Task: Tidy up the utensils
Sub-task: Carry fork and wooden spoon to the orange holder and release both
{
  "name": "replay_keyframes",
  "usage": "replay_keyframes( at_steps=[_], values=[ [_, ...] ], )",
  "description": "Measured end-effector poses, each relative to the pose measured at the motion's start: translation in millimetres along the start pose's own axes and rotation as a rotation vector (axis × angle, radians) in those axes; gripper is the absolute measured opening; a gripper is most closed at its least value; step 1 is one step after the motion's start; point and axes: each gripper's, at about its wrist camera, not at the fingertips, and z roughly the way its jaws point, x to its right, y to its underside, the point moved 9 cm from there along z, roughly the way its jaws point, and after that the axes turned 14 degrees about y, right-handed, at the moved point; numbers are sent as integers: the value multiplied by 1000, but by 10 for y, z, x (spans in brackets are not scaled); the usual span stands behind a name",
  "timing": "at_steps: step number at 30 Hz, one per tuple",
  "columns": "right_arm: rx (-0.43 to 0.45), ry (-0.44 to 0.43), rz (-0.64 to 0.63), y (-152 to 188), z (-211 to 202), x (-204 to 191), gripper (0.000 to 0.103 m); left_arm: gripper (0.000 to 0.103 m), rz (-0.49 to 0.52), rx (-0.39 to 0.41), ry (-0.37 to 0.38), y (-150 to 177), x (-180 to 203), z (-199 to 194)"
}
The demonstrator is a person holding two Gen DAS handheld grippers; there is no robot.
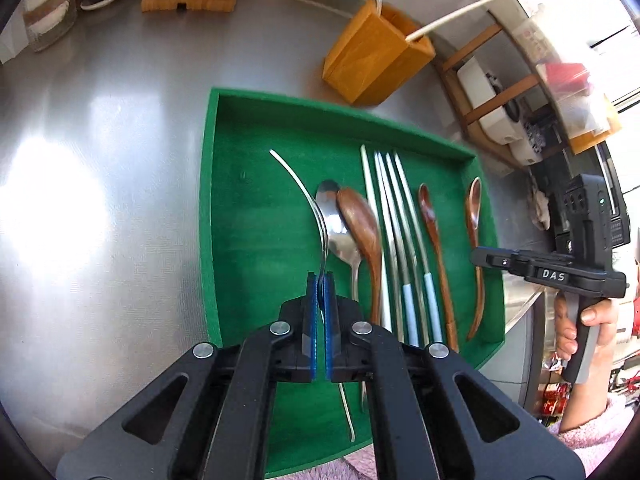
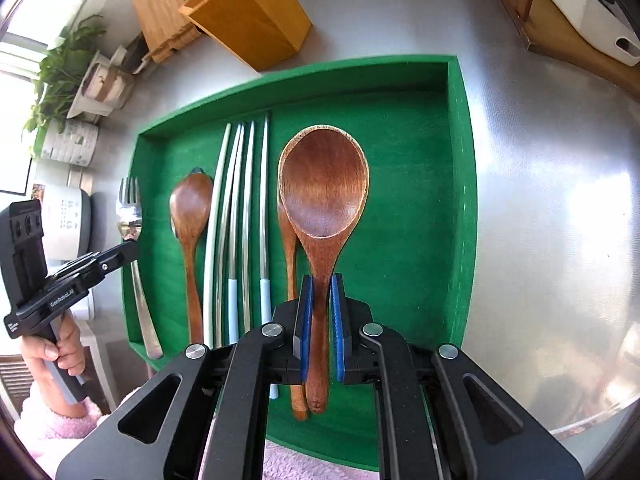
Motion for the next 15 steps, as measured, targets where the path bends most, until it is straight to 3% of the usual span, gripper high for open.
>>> replay_keyframes(
  at_steps=[4,7,15],
  values=[
    [117,-18,-4,-97,-132,-65,9,2,111,160,10,-237,174,-242],
    [282,22,-30,-235,-365,-101,9,2,192,281,18,-415,323,-422],
    [639,50,-28,-777,-1000,-214,9,2,291,495,2,-960,580,-640]
  ],
)
